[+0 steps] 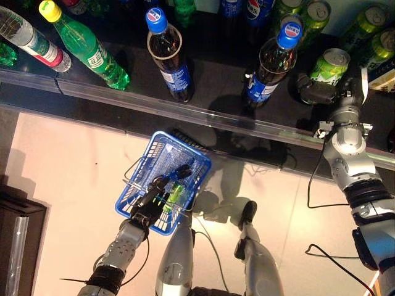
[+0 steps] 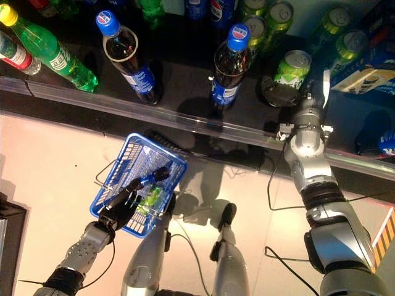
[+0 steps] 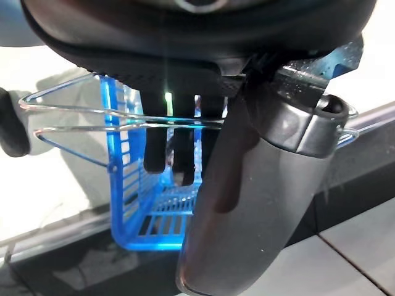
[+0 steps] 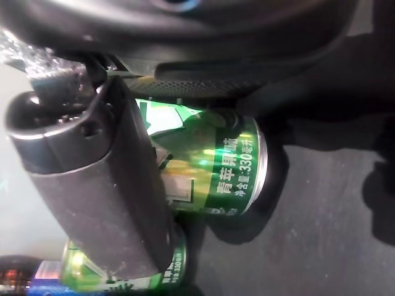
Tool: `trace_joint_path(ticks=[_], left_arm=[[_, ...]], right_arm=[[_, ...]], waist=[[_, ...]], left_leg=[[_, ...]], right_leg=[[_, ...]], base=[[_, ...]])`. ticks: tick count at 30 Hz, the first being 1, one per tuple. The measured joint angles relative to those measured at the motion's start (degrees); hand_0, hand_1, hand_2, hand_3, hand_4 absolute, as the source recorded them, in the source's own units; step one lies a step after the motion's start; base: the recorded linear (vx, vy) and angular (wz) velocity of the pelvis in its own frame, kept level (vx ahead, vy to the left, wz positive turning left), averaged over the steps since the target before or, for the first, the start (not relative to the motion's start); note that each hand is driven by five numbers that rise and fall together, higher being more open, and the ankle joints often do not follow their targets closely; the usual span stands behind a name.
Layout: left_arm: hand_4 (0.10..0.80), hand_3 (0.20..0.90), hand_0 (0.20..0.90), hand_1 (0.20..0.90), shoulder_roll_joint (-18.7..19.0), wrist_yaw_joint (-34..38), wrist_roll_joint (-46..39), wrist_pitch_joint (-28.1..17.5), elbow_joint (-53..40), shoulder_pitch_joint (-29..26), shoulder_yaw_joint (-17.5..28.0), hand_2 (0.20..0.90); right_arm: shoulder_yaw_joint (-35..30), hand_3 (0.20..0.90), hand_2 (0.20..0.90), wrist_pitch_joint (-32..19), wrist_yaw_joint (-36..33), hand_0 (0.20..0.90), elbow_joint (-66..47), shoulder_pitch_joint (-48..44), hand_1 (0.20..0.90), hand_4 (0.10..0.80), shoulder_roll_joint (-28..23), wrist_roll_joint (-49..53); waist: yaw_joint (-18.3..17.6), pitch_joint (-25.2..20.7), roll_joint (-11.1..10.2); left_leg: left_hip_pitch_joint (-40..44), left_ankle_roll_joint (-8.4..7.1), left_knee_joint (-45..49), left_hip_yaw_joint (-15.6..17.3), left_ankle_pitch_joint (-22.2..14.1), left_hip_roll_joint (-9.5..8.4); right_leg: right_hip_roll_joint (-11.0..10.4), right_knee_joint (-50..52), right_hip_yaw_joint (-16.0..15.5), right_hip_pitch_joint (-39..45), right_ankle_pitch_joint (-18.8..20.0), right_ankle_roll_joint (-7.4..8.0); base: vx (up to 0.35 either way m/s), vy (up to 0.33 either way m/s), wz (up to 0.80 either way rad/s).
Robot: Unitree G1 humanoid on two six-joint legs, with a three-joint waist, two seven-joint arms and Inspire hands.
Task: Pick up the drink and place into the basket.
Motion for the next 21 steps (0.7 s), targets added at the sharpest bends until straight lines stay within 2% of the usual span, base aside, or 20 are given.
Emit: trace_joint_path(ticks=[13,21], left_arm=[[0.1,0.2,0.3,0.3,-0.7,0.0,3.7,1.6,0.0,1.8,2.9,0.3],[0.1,0.2,0.3,0.3,-3.1,0.0,6.2,2.0,0.0,3.1,5.0,0.3]], right_arm=[[-4.9,0.2,0.3,-0.4,0.2,0.3,-9.5,5.4,0.3,0.1,0.2,0.0],[-8.5,0.2,0.3,-1.5,-0.1,0.3,-21.6,12.3,0.3,0.1,4.0,-0.7]], waist=[[-0.6,-0.1,-1.0],[-2.1,-0.4,-2.0]], left_leg=[[4.0,0.22,-1.1,0.9,-0.2,0.08],[6.7,0.21,-2.1,1.4,-0.2,0.17]], right_leg=[[0.0,0.0,1.3,3.0,-0.3,0.24],[0.1,0.0,1.5,5.0,-0.9,0.39]], base=[[0.016,0.001,-0.02],[0.058,0.022,-0.02]])
